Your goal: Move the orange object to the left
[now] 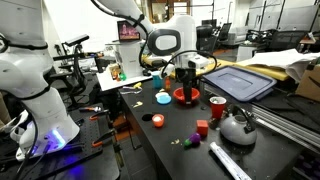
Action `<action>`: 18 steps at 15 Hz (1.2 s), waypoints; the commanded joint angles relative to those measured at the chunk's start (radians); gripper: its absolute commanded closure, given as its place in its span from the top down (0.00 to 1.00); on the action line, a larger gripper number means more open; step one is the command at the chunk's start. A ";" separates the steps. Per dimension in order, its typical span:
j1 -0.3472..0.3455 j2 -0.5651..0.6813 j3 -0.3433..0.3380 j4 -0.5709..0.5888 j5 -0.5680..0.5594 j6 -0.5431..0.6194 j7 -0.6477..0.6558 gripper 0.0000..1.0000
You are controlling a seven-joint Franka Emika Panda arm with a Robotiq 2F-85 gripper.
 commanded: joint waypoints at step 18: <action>-0.091 0.369 0.007 0.374 0.145 -0.118 -0.021 1.00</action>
